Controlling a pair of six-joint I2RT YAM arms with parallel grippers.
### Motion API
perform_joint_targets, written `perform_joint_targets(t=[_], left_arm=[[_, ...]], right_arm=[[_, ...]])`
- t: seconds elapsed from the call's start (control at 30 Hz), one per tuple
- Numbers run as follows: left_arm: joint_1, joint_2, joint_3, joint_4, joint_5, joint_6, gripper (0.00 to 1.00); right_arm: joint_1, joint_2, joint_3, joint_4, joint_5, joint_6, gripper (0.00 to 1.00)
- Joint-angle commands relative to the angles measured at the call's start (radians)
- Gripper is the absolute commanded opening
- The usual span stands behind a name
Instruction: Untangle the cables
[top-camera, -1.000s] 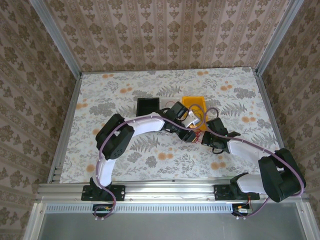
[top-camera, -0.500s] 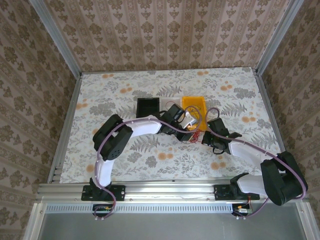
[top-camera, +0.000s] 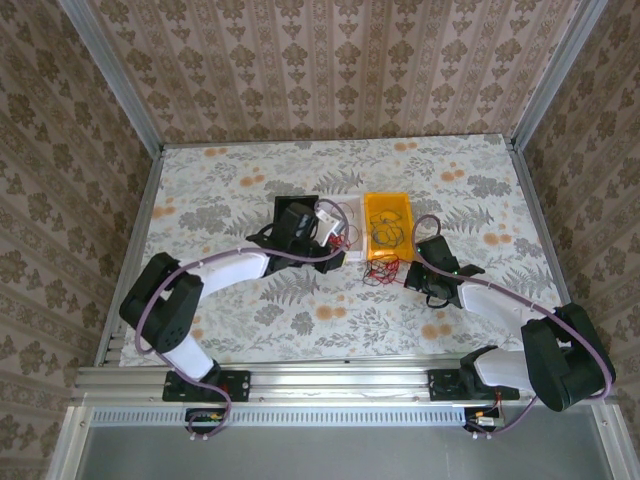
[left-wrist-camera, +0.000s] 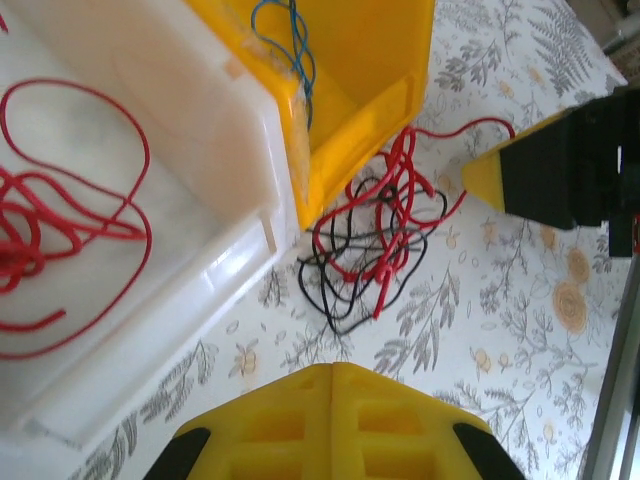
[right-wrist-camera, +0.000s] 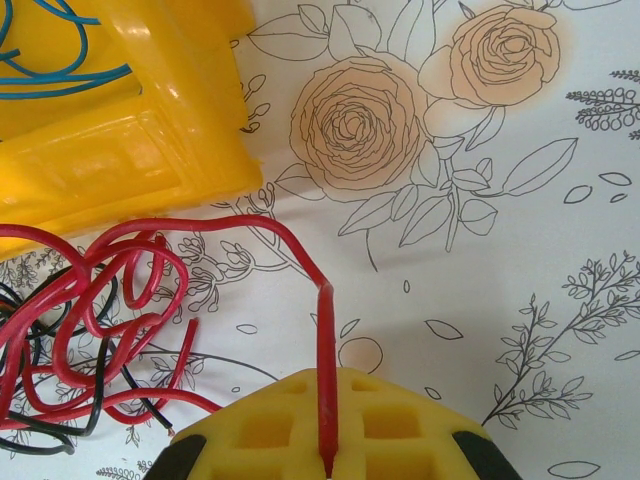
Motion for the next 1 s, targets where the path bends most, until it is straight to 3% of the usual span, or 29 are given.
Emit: perform_joint_targets(t=[0.0,0.2,0.33,0.6,0.97], left_arm=[[-0.057,-0.018,0.01,-0.046,-0.026,0.078,0.01],[-0.165,0.132,0.157,-0.061,-0.046,0.149,0.3],[-0.2,0.246,0.271,-0.061,-0.055,0.162,0.37],[-0.214,0.382,0.414,-0.163,-0.039,0.172,0.39],[-0.221,0.463,0.468,-0.283,-0.088,0.198,0.36]], right_arm=[[-0.005,0.0,-0.012,-0.014,0.0,0.004,0.01],[-0.006,0.014,-0.009,-0.007,-0.005,0.003,0.01],[-0.006,0.014,-0.007,-0.009,-0.007,0.001,0.01],[-0.006,0.01,-0.011,-0.004,-0.011,0.0,0.01],[-0.007,-0.014,-0.025,0.003,-0.004,0.004,0.01]])
